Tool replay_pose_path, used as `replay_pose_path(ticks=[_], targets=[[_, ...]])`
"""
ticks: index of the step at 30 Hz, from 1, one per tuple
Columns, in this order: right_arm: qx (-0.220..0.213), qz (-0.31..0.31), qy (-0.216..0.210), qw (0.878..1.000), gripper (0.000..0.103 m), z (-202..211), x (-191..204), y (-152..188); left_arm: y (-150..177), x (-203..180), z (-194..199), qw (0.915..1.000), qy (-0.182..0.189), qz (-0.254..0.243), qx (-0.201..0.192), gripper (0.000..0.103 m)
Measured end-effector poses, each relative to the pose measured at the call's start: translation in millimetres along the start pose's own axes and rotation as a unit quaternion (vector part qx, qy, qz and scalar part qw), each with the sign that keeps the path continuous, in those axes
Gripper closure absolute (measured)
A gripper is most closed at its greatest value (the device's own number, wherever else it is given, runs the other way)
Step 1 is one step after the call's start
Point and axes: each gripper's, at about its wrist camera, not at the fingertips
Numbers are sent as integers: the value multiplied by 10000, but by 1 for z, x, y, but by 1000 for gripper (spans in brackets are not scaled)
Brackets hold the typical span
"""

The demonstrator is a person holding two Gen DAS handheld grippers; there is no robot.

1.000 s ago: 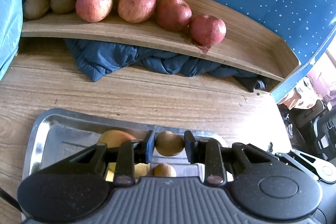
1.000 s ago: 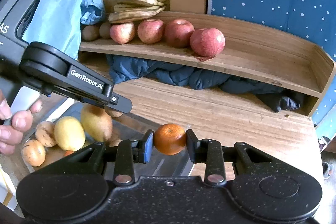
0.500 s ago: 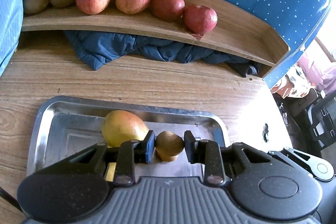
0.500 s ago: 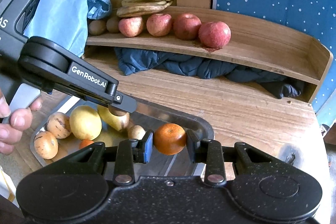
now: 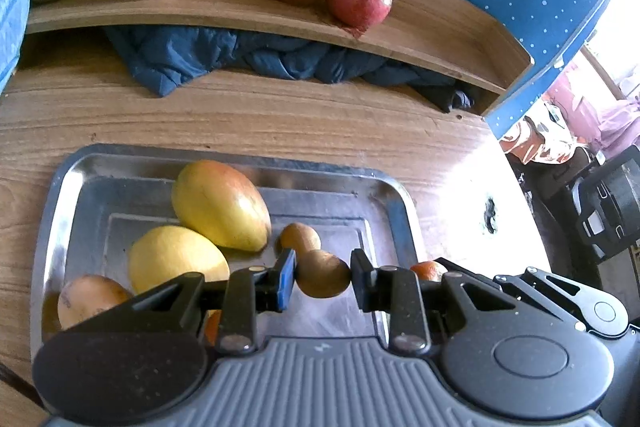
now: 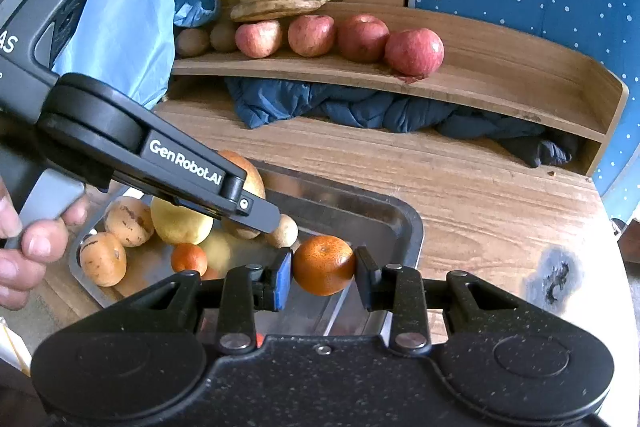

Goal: Organize fruits
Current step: 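Carry the small brown fruit and orange tomato over the tray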

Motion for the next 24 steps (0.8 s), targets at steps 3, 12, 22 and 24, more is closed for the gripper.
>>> replay_pose_path(ticks=[3, 12, 22, 24], targets=[[32, -6, 25, 10000, 68, 2, -1, 2, 3, 0, -1, 10000, 14, 9, 33, 71], [150, 82, 30, 9998, 68, 5, 0, 5, 11, 5, -7, 9996, 30, 238, 132, 71], [279, 188, -47, 9994, 68, 4, 2, 8, 14, 9, -13, 9991, -109, 349, 207, 71], [290, 202, -60, 9994, 68, 4, 1, 8, 14, 8, -14, 9991, -122, 355, 211, 71]])
Point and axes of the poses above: each gripper's, at about its wrist camera, not at the fingertips, and z roughly against the way its jaws point, x to its left, y to its underside, and after that the axes turned 15 degrees about y, right-handed
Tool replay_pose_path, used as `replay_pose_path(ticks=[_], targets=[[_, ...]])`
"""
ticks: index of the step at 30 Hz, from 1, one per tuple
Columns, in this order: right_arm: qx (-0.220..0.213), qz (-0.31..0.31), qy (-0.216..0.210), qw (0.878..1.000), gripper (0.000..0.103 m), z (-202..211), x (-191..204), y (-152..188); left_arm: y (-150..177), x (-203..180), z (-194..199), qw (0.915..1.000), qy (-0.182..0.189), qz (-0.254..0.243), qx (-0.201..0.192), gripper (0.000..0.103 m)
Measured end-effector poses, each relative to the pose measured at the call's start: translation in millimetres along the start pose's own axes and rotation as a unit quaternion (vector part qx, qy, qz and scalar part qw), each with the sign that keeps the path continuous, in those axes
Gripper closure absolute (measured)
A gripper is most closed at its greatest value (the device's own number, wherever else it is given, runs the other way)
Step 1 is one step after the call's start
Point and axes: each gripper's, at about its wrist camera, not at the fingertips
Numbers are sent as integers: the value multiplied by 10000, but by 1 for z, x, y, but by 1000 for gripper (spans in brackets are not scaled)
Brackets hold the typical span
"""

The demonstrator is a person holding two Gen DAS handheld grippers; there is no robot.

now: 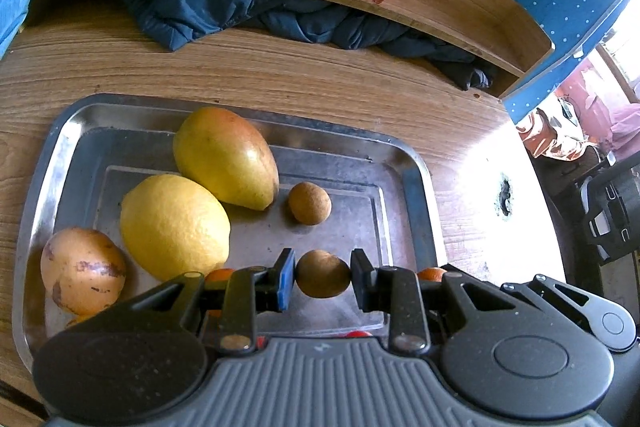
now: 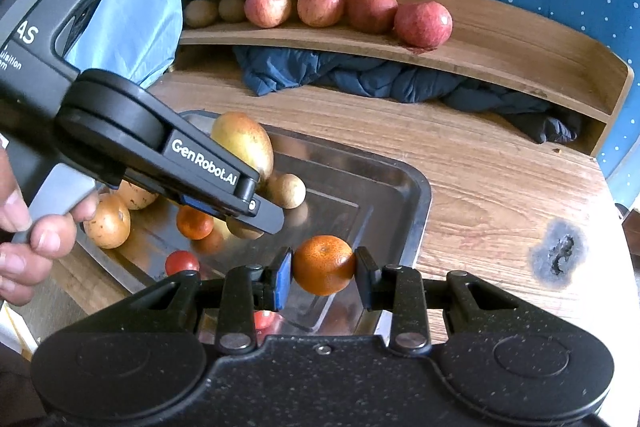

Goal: Organize fruits
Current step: 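Carry the small brown fruit and orange tomato over the tray, then lower both fruits onto the tray and open both tools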

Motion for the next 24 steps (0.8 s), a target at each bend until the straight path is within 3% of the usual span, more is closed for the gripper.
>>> replay_pose_path(ticks=[24], targets=[[264, 107, -227, 9993, 68, -12, -1, 9, -5, 0, -8, 9997, -191, 131, 10, 71]])
Point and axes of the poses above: each gripper's, at about its wrist camera, not at the fingertips, and z roughly against the way its jaws point, x to its left, y to its underside, and after that the axes turned 15 degrees about y, right-handed
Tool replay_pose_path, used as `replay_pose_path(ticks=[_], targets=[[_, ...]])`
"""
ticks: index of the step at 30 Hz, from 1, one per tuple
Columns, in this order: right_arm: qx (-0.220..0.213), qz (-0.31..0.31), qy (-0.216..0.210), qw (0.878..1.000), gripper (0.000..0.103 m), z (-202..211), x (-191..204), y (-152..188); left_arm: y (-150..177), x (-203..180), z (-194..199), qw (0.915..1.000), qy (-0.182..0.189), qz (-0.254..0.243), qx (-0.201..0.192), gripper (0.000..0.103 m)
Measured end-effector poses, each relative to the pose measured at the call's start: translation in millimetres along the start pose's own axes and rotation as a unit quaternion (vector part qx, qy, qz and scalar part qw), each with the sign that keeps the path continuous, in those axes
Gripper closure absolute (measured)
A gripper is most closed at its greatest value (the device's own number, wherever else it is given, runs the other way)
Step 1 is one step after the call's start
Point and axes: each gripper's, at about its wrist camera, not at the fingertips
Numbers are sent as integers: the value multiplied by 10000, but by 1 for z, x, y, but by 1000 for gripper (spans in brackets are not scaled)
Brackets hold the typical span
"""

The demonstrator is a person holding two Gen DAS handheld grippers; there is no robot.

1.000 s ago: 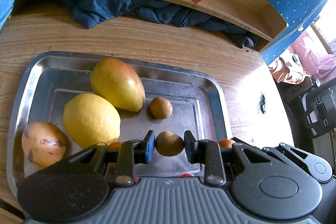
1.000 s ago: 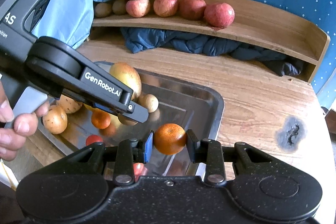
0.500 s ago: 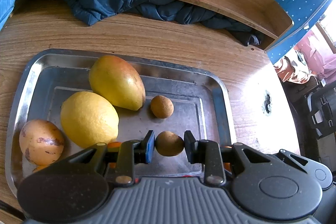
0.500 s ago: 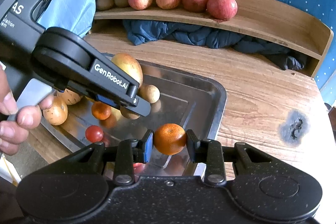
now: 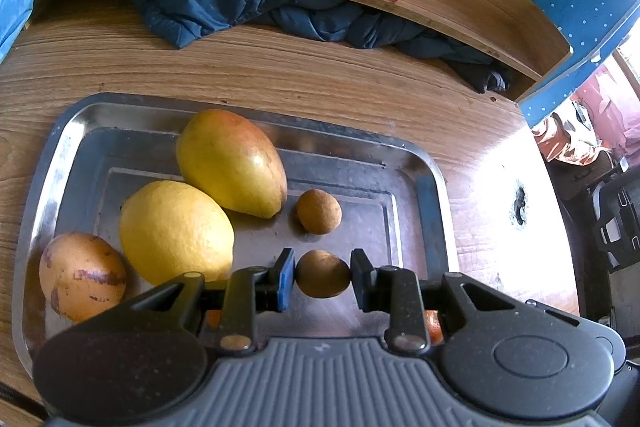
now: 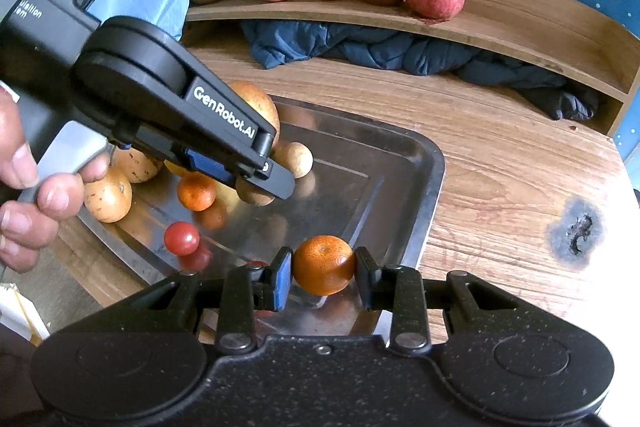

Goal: Organize fruits
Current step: 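Lower both fruits onto the tray and open both tools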

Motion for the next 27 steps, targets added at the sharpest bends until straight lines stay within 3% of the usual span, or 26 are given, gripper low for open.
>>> replay_pose_path(ticks=[27], targets=[[113, 113, -136, 9998, 68, -16, -4, -5, -6, 1, -8, 9996, -207, 112, 139, 70]])
Point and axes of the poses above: each gripper's, at about its wrist camera, not at the fingertips, and z roughly against the way its jaws point, x to its left, y to its underside, and after that the axes turned 15 degrees about y, right-handed
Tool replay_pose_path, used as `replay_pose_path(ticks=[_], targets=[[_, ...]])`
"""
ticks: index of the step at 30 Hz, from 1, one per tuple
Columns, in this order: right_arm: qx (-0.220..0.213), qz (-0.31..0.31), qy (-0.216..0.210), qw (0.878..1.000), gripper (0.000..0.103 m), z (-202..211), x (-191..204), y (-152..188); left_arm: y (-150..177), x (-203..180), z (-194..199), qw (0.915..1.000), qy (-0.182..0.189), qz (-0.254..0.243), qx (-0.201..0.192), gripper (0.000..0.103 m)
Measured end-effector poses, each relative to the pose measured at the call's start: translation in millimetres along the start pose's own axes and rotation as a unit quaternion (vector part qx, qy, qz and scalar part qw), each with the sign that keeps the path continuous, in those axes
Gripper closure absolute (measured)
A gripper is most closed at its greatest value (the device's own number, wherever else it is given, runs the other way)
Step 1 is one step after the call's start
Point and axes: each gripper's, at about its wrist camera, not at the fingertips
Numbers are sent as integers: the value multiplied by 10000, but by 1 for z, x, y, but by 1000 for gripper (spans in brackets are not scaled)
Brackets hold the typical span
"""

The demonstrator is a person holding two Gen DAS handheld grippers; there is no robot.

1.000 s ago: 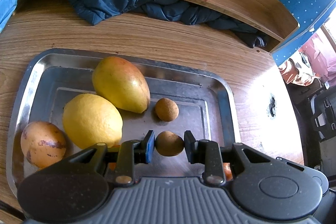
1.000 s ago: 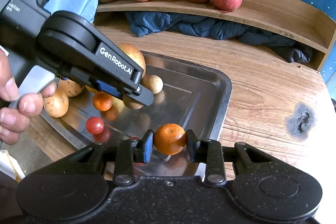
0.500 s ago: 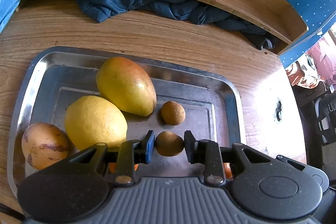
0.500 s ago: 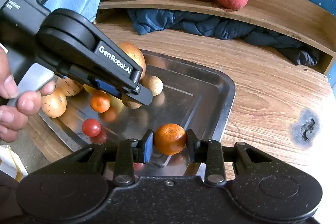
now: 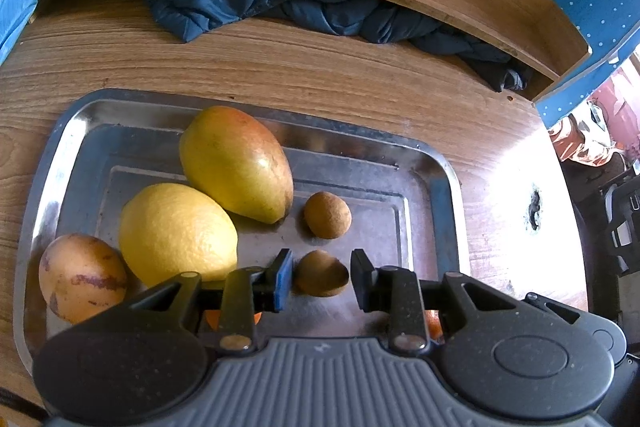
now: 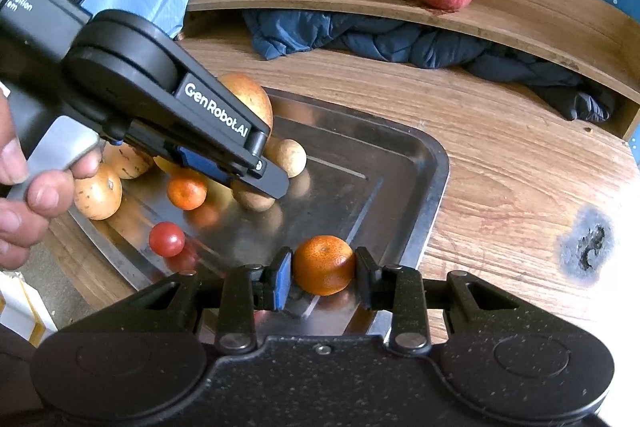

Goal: Organize fruits
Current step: 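Lower both fruits onto the tray and open both tools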

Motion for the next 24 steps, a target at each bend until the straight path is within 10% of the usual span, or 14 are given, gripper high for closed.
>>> replay_pose_path(ticks=[15, 24], targets=[[-55, -78, 130, 9999, 63, 4, 1, -1, 0, 2, 8, 10000, 7, -35, -32, 52], [-155, -172, 403, 9989, 37, 14, 3, -4, -4, 3, 18, 9999, 104, -84, -72, 31]])
Point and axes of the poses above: each gripper's, at about its wrist camera, not at the fingertips, and z roughly against the way its jaws point, x to its left, y to its underside, and after that the axes turned 15 degrees about y, right-handed
